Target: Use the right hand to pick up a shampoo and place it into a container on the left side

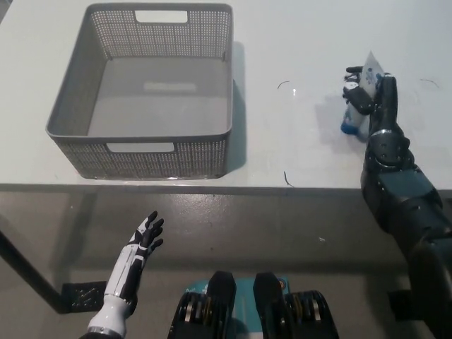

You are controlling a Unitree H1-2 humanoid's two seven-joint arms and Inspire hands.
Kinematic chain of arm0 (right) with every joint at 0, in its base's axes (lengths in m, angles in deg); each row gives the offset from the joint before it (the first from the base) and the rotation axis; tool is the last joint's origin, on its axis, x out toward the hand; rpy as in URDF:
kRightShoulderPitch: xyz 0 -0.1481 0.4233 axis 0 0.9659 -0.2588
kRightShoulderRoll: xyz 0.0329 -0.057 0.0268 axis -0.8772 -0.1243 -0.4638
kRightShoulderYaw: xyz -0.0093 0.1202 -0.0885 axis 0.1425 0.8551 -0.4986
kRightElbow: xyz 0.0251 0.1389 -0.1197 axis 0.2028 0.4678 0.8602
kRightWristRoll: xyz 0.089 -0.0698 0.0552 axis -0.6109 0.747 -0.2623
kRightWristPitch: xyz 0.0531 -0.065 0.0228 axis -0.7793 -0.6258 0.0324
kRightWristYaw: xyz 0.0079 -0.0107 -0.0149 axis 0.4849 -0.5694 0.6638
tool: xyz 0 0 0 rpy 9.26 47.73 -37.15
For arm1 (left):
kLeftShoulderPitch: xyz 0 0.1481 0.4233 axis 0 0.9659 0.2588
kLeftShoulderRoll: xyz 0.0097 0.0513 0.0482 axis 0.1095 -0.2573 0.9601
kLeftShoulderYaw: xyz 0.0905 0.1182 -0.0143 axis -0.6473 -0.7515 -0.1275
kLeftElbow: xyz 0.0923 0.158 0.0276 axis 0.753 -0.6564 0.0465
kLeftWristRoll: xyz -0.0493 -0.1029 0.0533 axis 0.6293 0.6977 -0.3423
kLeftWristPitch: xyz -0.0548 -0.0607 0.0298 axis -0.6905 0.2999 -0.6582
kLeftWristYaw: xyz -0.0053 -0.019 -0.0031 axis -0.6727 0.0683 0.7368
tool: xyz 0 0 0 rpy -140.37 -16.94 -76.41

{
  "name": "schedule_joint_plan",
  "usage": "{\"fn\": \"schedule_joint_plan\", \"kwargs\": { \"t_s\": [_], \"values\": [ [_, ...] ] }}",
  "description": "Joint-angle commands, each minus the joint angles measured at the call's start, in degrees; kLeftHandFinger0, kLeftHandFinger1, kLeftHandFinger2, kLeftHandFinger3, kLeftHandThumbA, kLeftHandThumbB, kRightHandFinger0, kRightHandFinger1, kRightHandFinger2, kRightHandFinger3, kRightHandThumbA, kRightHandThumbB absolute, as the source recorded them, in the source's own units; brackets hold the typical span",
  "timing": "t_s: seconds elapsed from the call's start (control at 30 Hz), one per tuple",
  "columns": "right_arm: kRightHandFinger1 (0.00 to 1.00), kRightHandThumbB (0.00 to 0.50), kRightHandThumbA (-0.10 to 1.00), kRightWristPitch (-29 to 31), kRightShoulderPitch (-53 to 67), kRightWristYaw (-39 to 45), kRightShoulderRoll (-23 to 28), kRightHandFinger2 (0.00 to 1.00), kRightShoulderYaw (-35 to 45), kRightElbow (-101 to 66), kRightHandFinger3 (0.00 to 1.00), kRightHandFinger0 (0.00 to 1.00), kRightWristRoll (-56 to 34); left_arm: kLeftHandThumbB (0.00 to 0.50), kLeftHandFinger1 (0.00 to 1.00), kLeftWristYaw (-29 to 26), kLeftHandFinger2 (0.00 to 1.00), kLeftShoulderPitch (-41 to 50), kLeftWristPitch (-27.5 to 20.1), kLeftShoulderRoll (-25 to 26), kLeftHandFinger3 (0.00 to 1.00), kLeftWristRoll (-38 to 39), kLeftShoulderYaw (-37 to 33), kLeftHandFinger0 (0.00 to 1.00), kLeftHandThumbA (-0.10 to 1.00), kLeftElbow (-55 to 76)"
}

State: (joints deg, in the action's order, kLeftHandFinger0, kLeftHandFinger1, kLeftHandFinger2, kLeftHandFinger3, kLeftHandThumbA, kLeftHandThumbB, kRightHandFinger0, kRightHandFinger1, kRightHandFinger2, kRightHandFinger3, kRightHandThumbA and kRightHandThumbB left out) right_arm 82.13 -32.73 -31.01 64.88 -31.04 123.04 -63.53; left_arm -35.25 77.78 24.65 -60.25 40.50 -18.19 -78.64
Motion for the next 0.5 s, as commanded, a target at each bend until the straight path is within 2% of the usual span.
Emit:
{"fn": "schedule_joint_plan", "kwargs": {
  "t_s": [0.0,0.1,0.17,0.47],
  "values": [
    [0.23,0.151,-0.10,0.5,-3.2,-2.4,0.5,0.61,1.6,-0.5,0.53,0.00,-2.6,0.055,1.00,0.4,1.00,-0.8,-1.3,0.3,1.00,0.1,-0.2,1.00,0.97,1.0],
    [0.30,0.142,-0.10,1.4,-2.6,-1.4,0.6,0.65,2.5,-0.4,0.60,0.00,-3.7,0.039,1.00,0.4,1.00,-0.8,-1.5,0.2,1.00,0.5,0.0,1.00,0.95,0.8],
    [0.31,0.152,-0.10,1.3,-2.7,-1.1,0.8,0.66,3.2,-0.4,0.60,0.00,-4.3,0.043,1.00,0.6,1.00,-1.1,-1.4,0.4,1.00,0.8,0.0,1.00,0.95,0.7],
    [0.36,0.139,-0.10,1.2,-4.3,-2.1,0.7,0.73,3.8,-1.7,0.70,0.02,-4.8,0.026,1.00,0.8,1.00,-1.5,-1.3,0.3,1.00,1.1,0.1,1.00,0.96,0.7]
  ]
}}
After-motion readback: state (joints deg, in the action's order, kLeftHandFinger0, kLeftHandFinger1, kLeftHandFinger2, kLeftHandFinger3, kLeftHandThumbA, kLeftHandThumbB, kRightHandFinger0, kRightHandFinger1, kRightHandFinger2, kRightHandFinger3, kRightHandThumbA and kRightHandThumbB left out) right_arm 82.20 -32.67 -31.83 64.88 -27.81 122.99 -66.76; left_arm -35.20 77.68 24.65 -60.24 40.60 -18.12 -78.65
